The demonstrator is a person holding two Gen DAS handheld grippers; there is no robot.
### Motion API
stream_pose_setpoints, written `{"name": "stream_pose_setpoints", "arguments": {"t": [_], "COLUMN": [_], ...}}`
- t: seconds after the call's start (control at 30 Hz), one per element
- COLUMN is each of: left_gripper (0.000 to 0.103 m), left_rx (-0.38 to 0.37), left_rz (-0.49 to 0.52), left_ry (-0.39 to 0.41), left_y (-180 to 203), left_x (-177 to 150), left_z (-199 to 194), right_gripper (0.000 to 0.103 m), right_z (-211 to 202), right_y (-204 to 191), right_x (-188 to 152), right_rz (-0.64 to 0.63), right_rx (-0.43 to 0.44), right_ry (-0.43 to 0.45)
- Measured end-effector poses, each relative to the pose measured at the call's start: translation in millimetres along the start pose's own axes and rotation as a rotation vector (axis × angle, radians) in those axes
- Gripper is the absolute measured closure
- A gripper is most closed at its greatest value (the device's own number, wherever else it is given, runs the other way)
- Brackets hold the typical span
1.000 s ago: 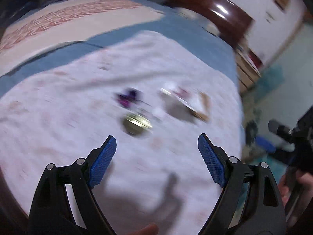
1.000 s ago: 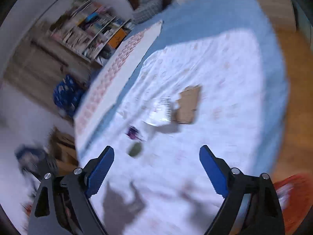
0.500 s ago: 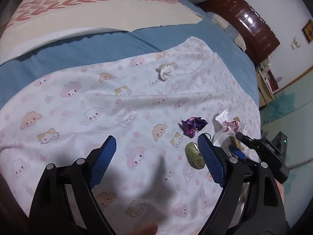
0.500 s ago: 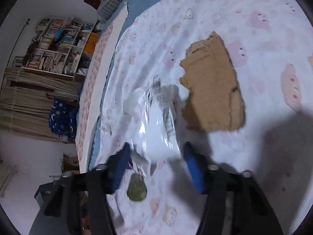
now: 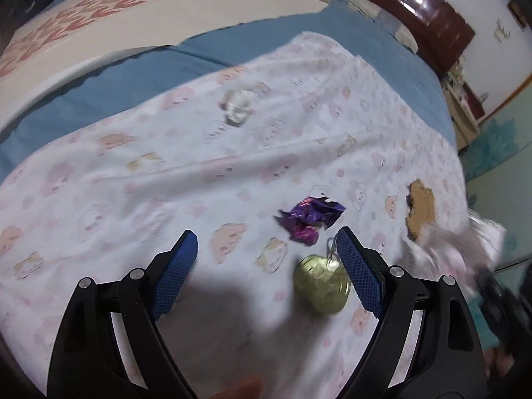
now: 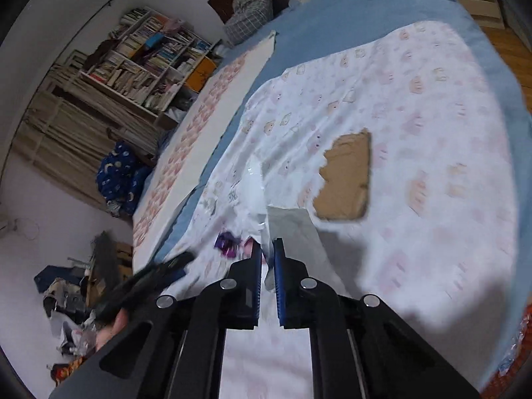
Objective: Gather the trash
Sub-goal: 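Grasp the white plastic bag with the right tool while the left tool grasps the purple wrapper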
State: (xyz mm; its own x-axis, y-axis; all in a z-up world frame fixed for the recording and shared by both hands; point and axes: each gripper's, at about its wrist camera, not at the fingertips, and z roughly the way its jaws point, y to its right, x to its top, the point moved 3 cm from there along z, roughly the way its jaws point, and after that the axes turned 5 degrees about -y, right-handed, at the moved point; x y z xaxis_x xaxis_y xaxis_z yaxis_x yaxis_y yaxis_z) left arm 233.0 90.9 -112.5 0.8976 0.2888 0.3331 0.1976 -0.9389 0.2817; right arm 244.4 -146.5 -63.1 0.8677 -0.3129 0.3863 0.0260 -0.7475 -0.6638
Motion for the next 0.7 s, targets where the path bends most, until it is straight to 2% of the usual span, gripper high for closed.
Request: {"name": "stream_pose_setpoints", "arguments": {"t": [0.23, 0.3, 0.37, 0.43, 0.5, 0.6, 0.7], "left_gripper": [0.018, 0.018, 0.031, 0.081, 0.091, 0.097, 0.097], "left_rx": [0.112, 0.127, 0.119, 0.179, 0.208, 0.22, 0.204], "left_rz": [0.065, 0.103, 0.133, 0.124, 0.146, 0.202, 0.19], "left_ry": [-0.046, -0.03, -0.014, 0.004, 0.011, 0.058, 0.108], "left_y": [20.9, 26.3, 28.5, 23.6, 26.2, 35.2, 40.0], "left_x": [7.1, 6.7, 6.9, 7.8, 9.3, 10.2, 13.1], "left_z": [43.7, 45.6, 45.3, 44.6, 41.7, 26.5, 5.4], "right_gripper": [0.095, 0.095, 0.095, 0.095, 0.095, 0.095, 0.095], "right_z": [-60.4, -78.1, -92.8, -111.4, -132.4, -161.4, -199.0], "right_y": [40.3, 46.8, 47.5, 44.4, 41.4, 35.9, 37.0], "right_x": [-45.7, -49.5, -56.3, -59.2, -63.2, -69.3, -75.4], "right_rz": [-0.013, -0.002, -0.007, -0.02, -0.037, -0.093, -0.103], "right_rx": [-0.023, -0.013, 0.002, 0.001, -0.004, -0.064, -0.09], "right_ry": [-0.004, 0.018, 0.04, 0.061, 0.074, 0.084, 0.111]}}
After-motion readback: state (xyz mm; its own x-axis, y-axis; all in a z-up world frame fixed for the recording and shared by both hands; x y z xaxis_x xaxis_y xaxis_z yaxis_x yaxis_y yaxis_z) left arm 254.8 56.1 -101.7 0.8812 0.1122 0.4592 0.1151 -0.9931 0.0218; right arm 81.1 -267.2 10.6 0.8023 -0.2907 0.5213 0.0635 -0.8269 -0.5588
